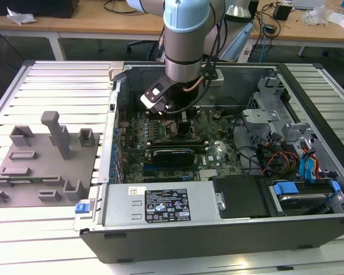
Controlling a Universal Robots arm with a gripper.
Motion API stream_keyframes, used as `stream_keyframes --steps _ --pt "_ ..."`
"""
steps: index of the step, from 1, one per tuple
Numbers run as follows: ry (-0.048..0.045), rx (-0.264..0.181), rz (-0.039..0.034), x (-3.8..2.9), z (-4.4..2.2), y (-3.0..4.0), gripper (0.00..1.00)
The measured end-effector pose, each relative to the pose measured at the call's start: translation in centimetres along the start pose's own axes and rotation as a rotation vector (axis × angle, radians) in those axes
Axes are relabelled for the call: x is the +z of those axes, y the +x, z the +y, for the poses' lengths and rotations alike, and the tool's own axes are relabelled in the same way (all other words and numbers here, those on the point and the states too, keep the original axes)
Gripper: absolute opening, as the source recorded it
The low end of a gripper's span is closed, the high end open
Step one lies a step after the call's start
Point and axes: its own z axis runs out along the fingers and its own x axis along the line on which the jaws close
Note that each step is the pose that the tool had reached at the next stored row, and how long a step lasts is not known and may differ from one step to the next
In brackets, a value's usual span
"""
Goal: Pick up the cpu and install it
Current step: 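Place the cpu into insertion slot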
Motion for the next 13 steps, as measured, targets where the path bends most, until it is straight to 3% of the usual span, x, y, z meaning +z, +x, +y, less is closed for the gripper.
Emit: stream_keyframes --steps 13 --pt "0.0001 0.012 -0.0004 0.47 0.09 0.00 0.55"
